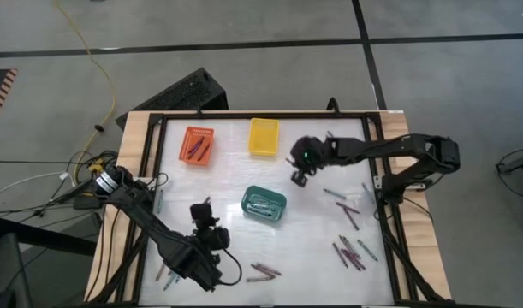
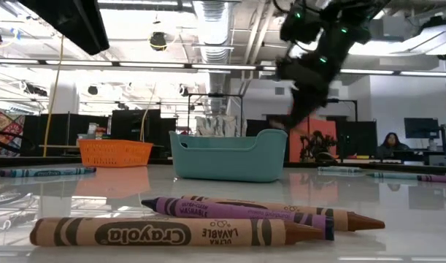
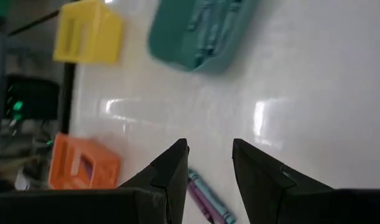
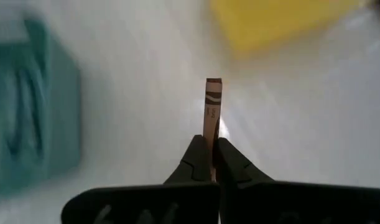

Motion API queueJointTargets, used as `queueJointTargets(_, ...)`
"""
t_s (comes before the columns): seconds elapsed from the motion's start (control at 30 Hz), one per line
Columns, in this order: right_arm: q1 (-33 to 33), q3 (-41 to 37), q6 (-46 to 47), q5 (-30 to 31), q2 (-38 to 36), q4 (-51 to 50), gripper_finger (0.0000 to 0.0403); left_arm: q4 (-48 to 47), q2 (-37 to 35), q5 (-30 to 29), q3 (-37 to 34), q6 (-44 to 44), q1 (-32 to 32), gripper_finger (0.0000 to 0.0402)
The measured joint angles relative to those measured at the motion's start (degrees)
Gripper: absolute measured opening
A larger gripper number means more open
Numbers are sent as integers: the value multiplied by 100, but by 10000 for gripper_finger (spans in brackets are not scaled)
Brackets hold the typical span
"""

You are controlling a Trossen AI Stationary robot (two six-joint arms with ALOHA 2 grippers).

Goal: Sort crayons
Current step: Put the brown crayon into the yellow bin

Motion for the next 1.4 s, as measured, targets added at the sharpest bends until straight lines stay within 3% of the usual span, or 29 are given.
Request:
queueJointTargets(0.27,-932,263,643,-975,467,1612,0,62,1,-20,-474,-840,-230,116)
queueJointTargets(0.5,-1139,940,1228,-1150,1567,2473,0,107,1,-81,-563,-1212,-453,116)
queueJointTargets(0.67,-1217,1693,1440,-1142,2340,2452,0,-33,1,-66,-561,-1499,-607,116)
queueJointTargets(0.83,-1366,2186,1464,-747,2682,2119,0,-897,1,-34,-561,-2473,-830,116)
queueJointTargets(1.13,-1556,2249,1586,-393,2662,1815,2,-1687,3,-109,-561,-3778,-1455,116)
queueJointTargets(1.4,-1539,2245,1797,-465,2772,1564,29,-1687,3,-92,-561,-3969,-1567,116)
